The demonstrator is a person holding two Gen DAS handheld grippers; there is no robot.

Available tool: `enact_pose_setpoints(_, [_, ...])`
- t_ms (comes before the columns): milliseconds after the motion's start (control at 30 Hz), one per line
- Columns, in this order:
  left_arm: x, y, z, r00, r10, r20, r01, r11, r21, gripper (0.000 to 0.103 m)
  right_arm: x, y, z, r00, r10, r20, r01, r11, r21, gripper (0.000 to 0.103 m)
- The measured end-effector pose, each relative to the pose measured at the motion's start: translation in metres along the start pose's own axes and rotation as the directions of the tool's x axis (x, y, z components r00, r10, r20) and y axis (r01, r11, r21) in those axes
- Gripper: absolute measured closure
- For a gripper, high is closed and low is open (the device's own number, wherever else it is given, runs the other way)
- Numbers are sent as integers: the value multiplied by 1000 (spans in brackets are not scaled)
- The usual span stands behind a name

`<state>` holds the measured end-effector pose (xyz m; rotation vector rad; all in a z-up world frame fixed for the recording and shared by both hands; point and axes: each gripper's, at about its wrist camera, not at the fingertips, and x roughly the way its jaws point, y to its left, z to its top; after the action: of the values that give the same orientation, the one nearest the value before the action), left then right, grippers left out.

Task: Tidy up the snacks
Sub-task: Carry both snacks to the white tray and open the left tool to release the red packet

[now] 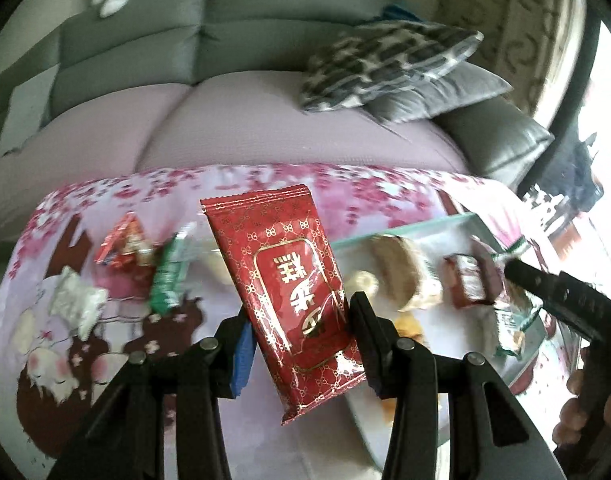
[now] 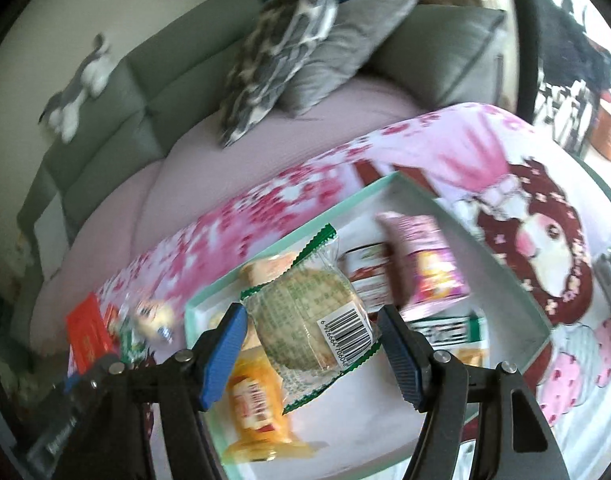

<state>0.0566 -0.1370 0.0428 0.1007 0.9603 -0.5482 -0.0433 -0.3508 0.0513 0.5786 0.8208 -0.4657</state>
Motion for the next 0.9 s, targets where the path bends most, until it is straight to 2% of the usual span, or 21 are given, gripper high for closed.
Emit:
enact_pose_setpoints(100, [8,-16,-1,1000,-22,-8,22,999,34,56,-3,-14,4,1000,-13,9,13,999,33,33])
enact_pose_setpoints(200, [22,-22,-3,1000,-7,-30,8,998,55,56,-4,-19,5,1000,-12,6,12,999,51,33])
enact_pose_setpoints(300, [35,-20,-5,998,20,-53,-17,999,47,56,-2,-23,7,1000,-10,0,10,998,59,33])
enact_pose_setpoints(567, [55,-19,-10,995,19,-99,-16,999,32,56,15,-22,0,999,-5,-50,8,998,57,33])
enact_pose_setpoints(767, [60,-36,-13,993,8,-115,1,997,79,56,22,-21,-3,997,-10,-75,14,998,53,33])
enact_pose_setpoints(900, [62,-41,-14,989,-57,-136,66,996,67,56,23,-21,-4,997,-8,-81,13,998,55,33])
